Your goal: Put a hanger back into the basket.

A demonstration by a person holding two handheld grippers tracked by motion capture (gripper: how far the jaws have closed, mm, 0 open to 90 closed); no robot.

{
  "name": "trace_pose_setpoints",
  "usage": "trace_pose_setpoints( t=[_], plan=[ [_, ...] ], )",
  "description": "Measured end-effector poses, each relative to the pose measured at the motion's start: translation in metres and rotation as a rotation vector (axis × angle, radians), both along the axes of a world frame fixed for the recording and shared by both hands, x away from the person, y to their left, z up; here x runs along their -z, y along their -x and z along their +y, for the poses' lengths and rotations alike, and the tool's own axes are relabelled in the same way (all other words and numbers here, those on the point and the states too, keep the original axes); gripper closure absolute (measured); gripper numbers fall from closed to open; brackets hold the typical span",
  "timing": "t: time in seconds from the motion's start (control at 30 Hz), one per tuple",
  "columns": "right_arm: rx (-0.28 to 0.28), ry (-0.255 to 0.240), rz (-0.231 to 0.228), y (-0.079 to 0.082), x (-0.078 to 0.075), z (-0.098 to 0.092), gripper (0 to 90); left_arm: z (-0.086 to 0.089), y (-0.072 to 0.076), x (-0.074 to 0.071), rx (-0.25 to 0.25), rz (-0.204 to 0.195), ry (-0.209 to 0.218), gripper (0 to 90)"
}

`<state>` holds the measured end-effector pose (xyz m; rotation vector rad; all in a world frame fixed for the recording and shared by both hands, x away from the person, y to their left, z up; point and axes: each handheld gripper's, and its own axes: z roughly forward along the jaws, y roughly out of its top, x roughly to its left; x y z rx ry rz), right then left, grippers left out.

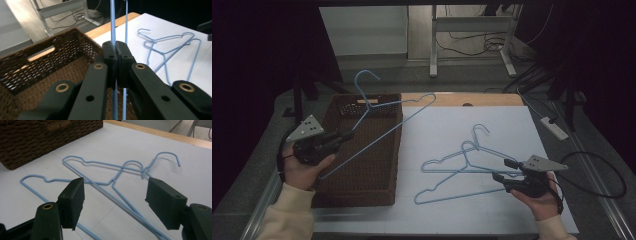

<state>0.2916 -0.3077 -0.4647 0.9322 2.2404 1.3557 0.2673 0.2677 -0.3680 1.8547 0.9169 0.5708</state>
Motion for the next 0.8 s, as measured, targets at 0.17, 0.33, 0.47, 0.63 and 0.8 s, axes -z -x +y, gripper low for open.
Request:
trace_pose_setpoints(
  t=[0.17,0.33,0.47,0.63,0.8],
  plan=[
    [-0.002,0.005,0.008,-0.001,0.002,-0.001,31.9,0.014,-0.003,0.006,-0.044,0.019,-0.008,87.6],
    [-0.004,0.017,0.016,-0.002,0.004,0.0,32.0,0.024,-0.004,0.011,-0.077,0.029,-0.011,87.7],
    [-0.009,0.027,0.02,-0.002,0.005,0.001,31.9,0.032,-0.005,0.015,-0.098,0.039,-0.014,87.6],
    [-0.009,0.028,0.025,-0.002,0.006,0.001,32.0,0.037,-0.007,0.018,-0.112,0.054,-0.027,87.6],
    [-0.014,0.036,0.031,-0.003,0.008,0.003,31.9,0.04,-0.01,0.023,-0.122,0.073,-0.038,87.6]
  ],
)
